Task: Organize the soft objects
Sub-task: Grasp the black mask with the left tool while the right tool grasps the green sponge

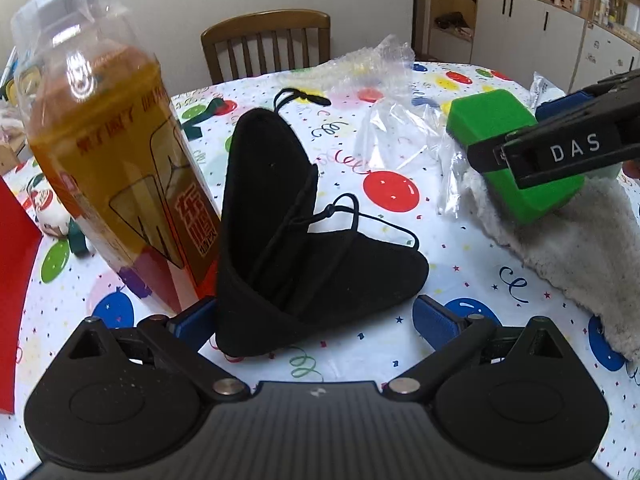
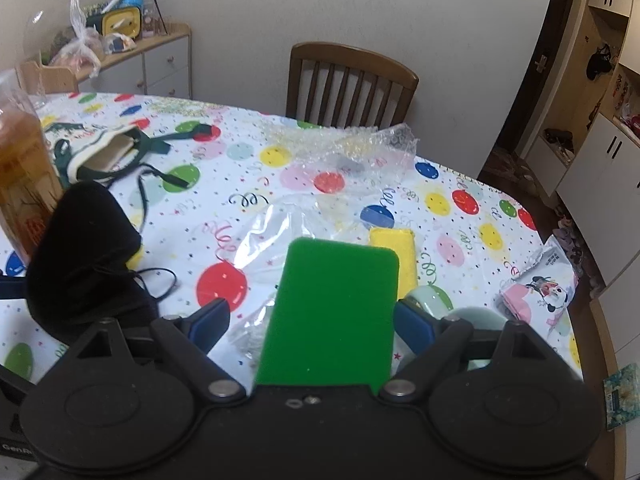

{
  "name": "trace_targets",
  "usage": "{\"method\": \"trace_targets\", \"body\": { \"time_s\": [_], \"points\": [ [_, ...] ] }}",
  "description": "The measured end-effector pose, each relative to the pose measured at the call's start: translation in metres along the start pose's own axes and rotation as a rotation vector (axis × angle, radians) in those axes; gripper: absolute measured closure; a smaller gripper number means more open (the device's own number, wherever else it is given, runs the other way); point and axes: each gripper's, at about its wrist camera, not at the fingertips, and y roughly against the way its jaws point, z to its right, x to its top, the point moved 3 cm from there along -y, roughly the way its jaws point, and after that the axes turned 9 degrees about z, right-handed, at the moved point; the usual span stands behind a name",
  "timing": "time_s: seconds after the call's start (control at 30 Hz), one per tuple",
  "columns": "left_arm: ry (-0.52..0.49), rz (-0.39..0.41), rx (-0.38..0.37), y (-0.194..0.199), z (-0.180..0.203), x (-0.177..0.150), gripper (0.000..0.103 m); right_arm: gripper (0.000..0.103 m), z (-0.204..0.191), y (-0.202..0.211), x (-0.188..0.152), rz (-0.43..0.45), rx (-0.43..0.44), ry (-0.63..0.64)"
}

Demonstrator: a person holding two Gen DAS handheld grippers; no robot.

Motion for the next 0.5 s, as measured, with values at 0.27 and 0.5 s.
{"method": "trace_targets", "body": {
  "time_s": [0.27, 0.5],
  "points": [
    [0.031, -0.016, 0.014, -0.0048, 0.0001, -0.003, 0.021, 0.029, -0.0009, -0.0091, -0.0056, -0.02, -0.042, 0.038],
    [0.049, -0.023, 0.021, -0.0008, -0.0031, -0.0022, 0.068, 0.047, 0.0021, -0.0056, -0.0042, -0.019, -0.062, 0.033]
  ]
}}
